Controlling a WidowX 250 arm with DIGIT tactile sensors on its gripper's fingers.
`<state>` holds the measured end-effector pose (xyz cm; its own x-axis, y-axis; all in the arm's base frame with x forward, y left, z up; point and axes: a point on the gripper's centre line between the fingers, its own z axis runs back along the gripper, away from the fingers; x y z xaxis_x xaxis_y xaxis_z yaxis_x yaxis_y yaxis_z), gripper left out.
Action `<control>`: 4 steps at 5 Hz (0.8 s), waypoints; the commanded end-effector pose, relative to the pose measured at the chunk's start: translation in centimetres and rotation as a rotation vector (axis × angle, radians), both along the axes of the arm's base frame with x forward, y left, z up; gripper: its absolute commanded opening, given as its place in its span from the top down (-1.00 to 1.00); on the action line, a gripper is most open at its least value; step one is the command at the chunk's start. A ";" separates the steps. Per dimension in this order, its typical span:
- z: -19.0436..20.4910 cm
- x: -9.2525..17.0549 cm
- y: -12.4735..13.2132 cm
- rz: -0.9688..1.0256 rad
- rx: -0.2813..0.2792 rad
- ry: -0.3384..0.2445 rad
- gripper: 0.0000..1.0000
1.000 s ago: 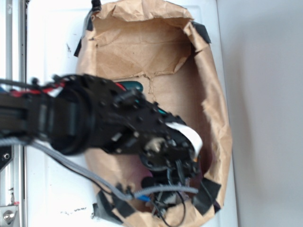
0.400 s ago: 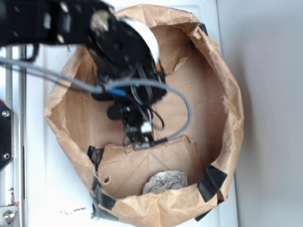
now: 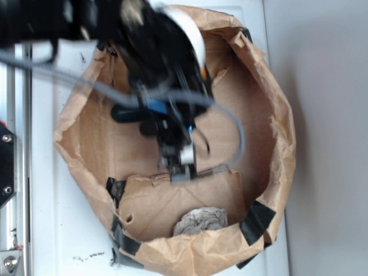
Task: Grab the white paper.
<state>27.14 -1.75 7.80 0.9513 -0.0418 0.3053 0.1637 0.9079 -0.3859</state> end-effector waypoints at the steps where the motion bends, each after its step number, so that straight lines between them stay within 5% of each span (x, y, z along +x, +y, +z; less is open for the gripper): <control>1: -0.7 1.7 -6.1 -0.206 0.084 -0.092 -1.00; 3: -2.4 1.3 -7.9 -0.337 0.033 -0.110 -1.00; 4: -4.3 1.5 -8.5 -0.359 0.067 -0.090 -1.00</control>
